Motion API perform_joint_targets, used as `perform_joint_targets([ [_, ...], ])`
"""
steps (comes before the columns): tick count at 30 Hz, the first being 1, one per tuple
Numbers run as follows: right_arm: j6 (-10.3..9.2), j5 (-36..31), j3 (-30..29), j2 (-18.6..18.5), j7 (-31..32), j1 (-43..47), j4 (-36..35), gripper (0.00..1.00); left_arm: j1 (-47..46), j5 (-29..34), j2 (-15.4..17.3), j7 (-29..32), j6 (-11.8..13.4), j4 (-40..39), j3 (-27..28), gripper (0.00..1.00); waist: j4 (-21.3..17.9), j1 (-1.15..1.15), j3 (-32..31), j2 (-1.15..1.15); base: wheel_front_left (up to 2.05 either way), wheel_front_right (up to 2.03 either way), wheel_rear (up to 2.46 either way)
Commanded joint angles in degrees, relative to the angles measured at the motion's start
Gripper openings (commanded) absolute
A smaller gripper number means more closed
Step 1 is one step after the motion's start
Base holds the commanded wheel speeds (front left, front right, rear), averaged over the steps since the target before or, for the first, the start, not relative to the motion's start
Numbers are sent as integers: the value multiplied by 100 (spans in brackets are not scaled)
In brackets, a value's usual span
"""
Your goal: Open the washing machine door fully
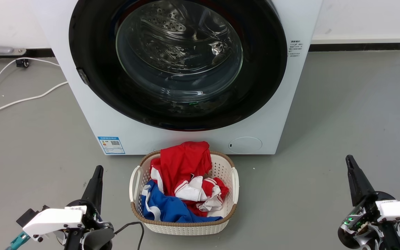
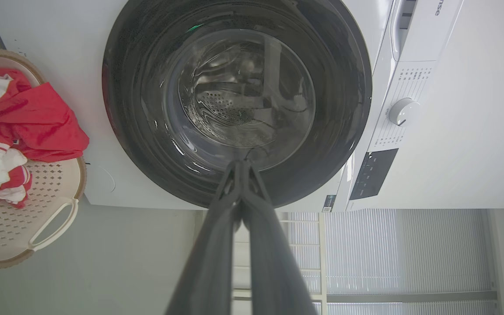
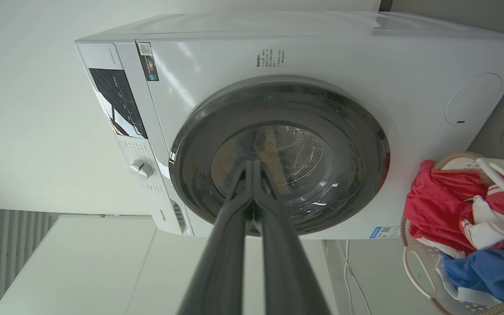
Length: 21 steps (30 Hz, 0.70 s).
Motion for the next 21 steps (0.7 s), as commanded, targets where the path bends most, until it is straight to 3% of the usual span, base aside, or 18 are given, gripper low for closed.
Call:
perform_joint_targets([
  [1,0,-26,-8,17,17,-63,5,0,-38,2,-4,15,-13,2,9,0,0,0,0,0,0,0,0],
  [21,0,-36,-22,27,27,-65,6,0,-38,1,-4,14,-13,2,10,0,0,0,0,0,0,0,0],
])
